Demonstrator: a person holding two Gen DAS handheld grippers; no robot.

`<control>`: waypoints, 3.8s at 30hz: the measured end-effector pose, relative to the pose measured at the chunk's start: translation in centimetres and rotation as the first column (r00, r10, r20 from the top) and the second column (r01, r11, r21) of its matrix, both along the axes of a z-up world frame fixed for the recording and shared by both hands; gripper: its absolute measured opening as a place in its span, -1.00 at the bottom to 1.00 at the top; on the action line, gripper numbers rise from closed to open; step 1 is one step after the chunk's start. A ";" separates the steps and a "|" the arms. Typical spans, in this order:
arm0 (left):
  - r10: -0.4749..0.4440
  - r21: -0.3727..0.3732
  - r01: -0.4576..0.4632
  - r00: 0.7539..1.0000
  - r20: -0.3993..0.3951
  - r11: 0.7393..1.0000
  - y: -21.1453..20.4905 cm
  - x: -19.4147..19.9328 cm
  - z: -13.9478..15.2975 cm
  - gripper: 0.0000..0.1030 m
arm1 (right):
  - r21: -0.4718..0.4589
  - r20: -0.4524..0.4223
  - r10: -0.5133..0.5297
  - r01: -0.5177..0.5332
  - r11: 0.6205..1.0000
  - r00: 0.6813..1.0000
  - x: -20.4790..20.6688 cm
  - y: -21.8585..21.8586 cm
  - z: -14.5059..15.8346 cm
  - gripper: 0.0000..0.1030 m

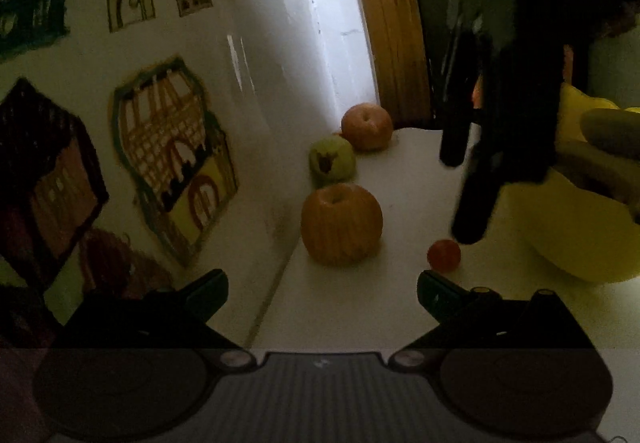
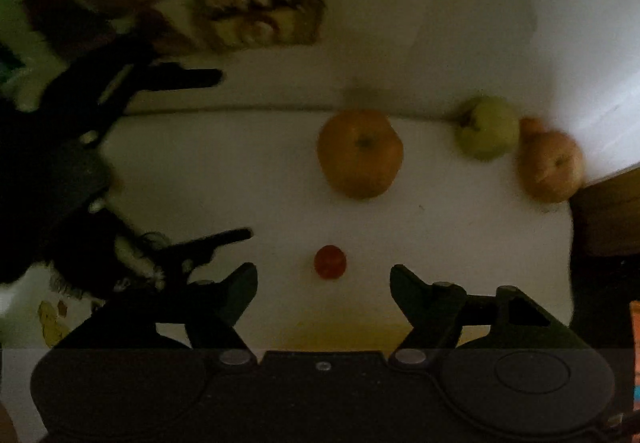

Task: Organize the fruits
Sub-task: 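Move the right tool to the second cherry tomato while the left tool approaches the large apple, then close the right tool on the cherry tomato while the left tool grasps the large apple, then lift the apple and tomato and carry both over the yellow bowl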

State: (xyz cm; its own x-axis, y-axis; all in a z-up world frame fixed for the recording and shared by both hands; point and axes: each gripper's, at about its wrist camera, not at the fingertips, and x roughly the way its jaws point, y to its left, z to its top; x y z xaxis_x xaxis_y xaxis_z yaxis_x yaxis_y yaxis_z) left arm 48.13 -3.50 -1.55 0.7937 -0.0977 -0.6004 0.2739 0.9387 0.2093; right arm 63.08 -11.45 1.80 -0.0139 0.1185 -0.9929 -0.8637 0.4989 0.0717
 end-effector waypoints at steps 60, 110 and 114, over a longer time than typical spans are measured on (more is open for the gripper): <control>0.138 -0.189 -0.148 0.988 -0.063 0.971 -2.2 9.0 -4.1 0.50 | 0.181 0.098 -0.281 0.261 0.948 0.955 -4.4 -14.1 10.1 -0.51; 0.006 -0.425 0.010 0.999 0.037 0.905 -5.5 2.5 7.2 0.38 | 0.280 0.119 -0.502 0.456 0.845 0.857 -6.9 -20.3 10.0 -0.51; -0.044 -0.442 0.048 0.999 0.018 0.896 -7.1 2.4 7.2 0.38 | 0.288 0.140 -0.570 0.518 0.806 0.810 -7.1 -21.7 9.1 -0.51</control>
State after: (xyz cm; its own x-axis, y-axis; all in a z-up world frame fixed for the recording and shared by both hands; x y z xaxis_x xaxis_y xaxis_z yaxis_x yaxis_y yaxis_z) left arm 50.57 -10.64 5.68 0.7860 -0.3883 -0.4811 0.3191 0.9213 -0.2223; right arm 56.02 -33.16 10.89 0.3250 0.2634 -0.9083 -0.4608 0.8828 0.0912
